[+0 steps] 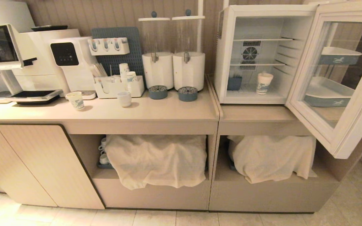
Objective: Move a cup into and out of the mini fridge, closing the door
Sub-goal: Take the paper cup out of the freezer
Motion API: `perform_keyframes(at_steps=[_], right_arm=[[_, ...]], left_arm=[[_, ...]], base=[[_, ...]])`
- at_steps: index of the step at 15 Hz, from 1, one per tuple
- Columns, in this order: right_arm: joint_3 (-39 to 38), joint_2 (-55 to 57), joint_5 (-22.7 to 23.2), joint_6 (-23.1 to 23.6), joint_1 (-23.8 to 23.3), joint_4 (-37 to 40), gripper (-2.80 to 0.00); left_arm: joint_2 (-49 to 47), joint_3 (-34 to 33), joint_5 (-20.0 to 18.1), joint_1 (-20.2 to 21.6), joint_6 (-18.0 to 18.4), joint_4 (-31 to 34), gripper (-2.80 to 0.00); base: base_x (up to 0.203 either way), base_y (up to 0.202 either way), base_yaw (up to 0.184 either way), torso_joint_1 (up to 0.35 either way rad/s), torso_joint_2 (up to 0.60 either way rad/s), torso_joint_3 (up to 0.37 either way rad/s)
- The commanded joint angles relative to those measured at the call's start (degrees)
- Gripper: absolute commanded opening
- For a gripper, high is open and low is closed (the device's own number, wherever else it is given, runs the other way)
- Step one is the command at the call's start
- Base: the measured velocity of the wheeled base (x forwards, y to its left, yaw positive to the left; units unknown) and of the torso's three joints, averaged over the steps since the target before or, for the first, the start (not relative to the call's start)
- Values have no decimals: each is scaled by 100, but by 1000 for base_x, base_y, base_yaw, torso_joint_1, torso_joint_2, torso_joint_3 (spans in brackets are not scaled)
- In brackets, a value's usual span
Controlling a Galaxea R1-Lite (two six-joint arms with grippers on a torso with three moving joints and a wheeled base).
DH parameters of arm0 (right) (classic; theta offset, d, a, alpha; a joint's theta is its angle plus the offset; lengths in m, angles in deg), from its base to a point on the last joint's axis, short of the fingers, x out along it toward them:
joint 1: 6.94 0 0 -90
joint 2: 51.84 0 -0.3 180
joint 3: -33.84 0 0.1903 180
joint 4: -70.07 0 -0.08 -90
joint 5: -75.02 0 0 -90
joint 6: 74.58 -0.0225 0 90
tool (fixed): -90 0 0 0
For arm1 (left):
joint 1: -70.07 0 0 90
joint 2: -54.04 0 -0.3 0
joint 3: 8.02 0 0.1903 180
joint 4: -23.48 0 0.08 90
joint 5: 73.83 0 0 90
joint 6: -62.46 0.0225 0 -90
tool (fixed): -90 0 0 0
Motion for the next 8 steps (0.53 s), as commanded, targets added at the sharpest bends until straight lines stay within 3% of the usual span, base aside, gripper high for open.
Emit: perform_keyframes(at_steps=[1, 4, 8], right_arm=[[-2, 0, 0, 2, 2, 10, -280], [-2, 0, 0, 2, 2, 10, -280], [-2, 0, 0, 2, 2, 10, -280]], left_arm=[[0, -97, -3, 5, 1, -3, -280], [0, -105, -6, 5, -48, 14, -280], [0, -105, -11, 5, 1, -3, -280]], base=[[36, 197, 3, -1, 2, 1], [68, 84, -3, 2, 1, 2], [0, 0, 0, 0, 0, 0]])
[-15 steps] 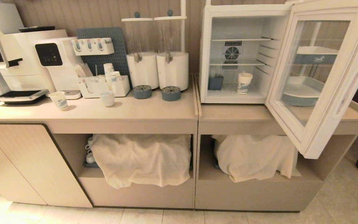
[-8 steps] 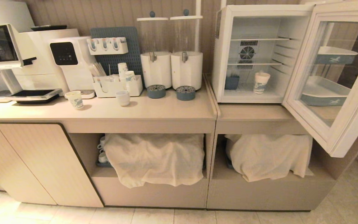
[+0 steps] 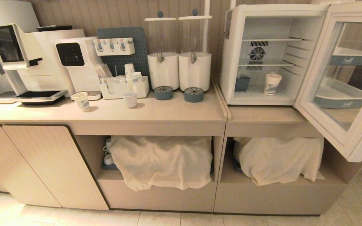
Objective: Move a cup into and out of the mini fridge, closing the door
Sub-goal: Take the paper cup out of the freezer
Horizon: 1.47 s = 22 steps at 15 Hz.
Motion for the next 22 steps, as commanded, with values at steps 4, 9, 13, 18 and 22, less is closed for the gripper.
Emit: perform_keyframes(at_steps=[4, 9, 13, 18, 22], right_arm=[[3, 4, 1, 3, -3, 8, -280], [3, 0, 1, 3, -3, 8, -280], [3, 0, 1, 3, -3, 8, -280], [3, 0, 1, 3, -3, 8, -280], [-6, 0, 10, 3, -3, -1, -280]], left_arm=[[0, -105, 3, 2, 15, -5, -280], [0, -105, -6, 2, -2, -5, -280], [0, -105, -6, 2, -2, -5, -280], [0, -105, 20, 2, -46, 3, -280], [0, -105, 29, 2, -39, -5, -280]], base=[[163, 1, 1, 6, 2, 1], [191, 0, 1, 2, -1, 1], [191, 0, 2, 1, 4, 2], [191, 0, 0, 1, 2, 0], [76, 0, 1, 1, 2, 0]])
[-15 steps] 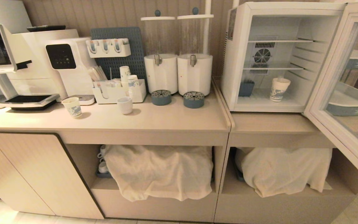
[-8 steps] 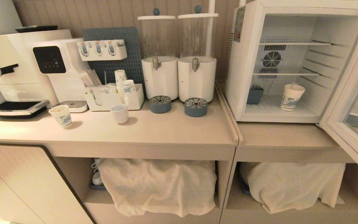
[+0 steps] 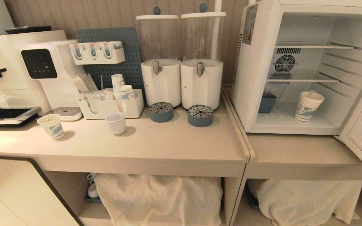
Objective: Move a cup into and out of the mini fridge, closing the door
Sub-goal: Take the paper cup out of the freezer
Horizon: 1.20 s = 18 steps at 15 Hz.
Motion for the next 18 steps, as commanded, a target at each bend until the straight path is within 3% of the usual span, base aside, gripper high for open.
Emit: perform_keyframes(at_steps=[1, 18], right_arm=[[-4, -1, 0, 4, 2, 8, -280], [-4, -9, 0, 4, 2, -1, -280]], left_arm=[[0, -105, -6, 2, 21, -5, -280], [0, -97, 20, 2, -14, -5, -280]], base=[[0, 0, 0, 0, 0, 0], [0, 0, 0, 0, 0, 0]])
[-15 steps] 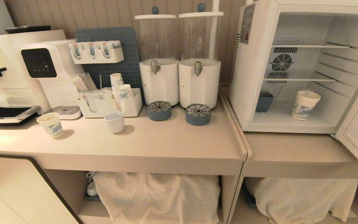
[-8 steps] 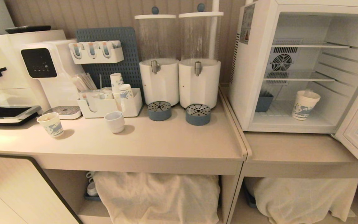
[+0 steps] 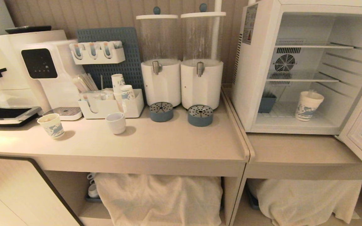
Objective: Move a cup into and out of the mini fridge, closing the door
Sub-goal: Take the paper cup out of the freezer
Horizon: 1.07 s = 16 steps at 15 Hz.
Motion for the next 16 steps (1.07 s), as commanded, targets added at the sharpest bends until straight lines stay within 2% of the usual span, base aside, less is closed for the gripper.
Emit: perform_keyframes(at_steps=[1, 7, 9, 11, 13, 16], right_arm=[[0, -3, 0, 4, 2, 12, -280], [-9, -9, -62, -40, 2, -13, -280], [56, -3, -113, -44, 2, -270, -280], [812, 8, -63, -62, 2, -319, -280], [1817, 223, -20, -42, 2, -24, -280], [3082, 1605, 51, -67, 2, 212, -280]], left_arm=[[0, -105, 5, 2, 3, -5, -280], [0, -97, 5, 2, 3, -5, -280], [0, -99, 5, 2, 3, -13, -280], [0, -97, -48, 2, 29, -5, -280], [7, -97, -48, 2, 29, -5, -280], [0, -97, -48, 2, 29, -5, -280]], base=[[0, 0, 0, 0, 0, 0], [0, 0, 0, 0, 0, 0], [0, 0, 0, 0, 0, 0], [0, 0, 0, 0, 0, 0], [0, 0, 0, 0, 0, 0], [0, 0, 0, 0, 0, 0]])
